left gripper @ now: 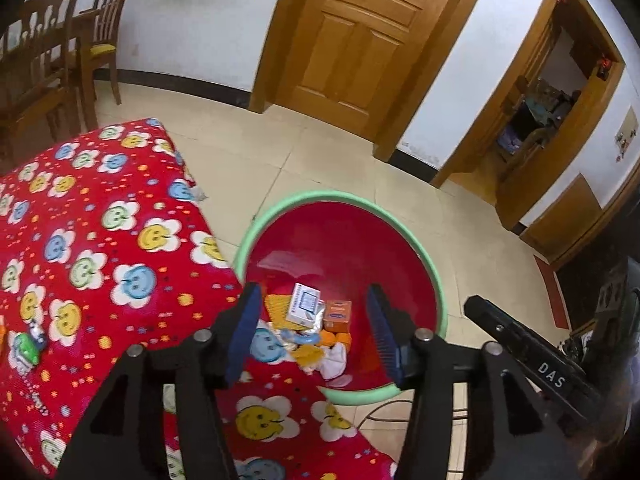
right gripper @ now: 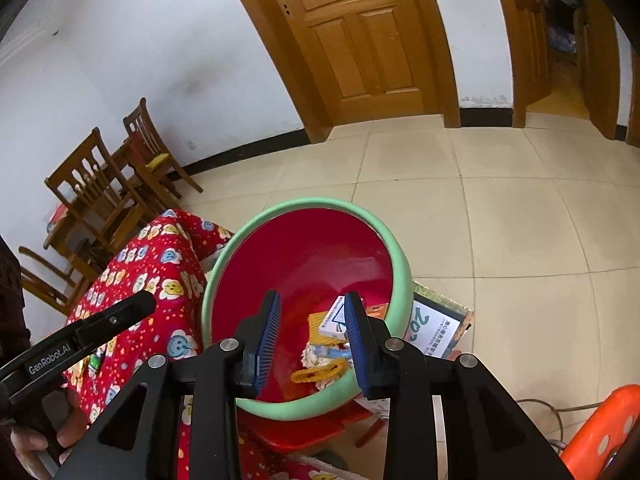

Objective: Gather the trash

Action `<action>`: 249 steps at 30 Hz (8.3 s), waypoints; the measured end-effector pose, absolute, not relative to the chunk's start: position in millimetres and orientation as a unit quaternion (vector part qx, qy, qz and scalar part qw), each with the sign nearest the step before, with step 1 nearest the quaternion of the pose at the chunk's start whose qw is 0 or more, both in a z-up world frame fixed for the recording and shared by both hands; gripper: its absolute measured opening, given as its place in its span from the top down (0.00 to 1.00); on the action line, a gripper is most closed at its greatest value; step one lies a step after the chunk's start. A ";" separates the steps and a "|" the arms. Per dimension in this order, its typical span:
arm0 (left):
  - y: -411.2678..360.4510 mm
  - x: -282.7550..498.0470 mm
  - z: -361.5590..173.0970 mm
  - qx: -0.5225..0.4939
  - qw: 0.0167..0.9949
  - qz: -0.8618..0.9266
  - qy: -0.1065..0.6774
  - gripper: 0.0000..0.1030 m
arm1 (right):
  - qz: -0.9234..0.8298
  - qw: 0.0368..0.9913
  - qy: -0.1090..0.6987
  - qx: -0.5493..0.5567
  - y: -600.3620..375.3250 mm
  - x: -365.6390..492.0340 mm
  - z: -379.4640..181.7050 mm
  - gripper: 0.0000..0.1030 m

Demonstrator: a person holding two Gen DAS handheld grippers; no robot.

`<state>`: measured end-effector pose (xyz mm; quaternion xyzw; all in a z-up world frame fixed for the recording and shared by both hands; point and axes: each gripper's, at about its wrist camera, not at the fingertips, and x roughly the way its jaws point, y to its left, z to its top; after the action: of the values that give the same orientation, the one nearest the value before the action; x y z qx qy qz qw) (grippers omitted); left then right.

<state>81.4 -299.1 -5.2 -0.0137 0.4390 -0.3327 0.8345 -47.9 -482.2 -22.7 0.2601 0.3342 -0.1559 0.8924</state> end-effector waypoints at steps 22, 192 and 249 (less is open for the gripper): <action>-198.3 81.2 12.7 -0.033 0.879 -0.228 0.417 0.34 | -0.093 0.907 0.325 0.253 -418.2 -43.6 -1.5 0.48; -201.1 78.4 18.3 -0.004 0.864 -0.275 0.422 0.52 | -0.109 0.908 0.322 0.243 -408.7 -14.9 3.9 0.73; -241.6 50.3 8.3 0.033 0.872 -0.249 0.419 0.31 | -0.107 0.904 0.320 0.263 -434.6 -62.5 0.4 0.53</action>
<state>50.3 -241.6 8.3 0.0330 0.4195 -0.2491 0.8723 -62.5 -434.6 0.4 0.2633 0.3201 -0.1068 0.9038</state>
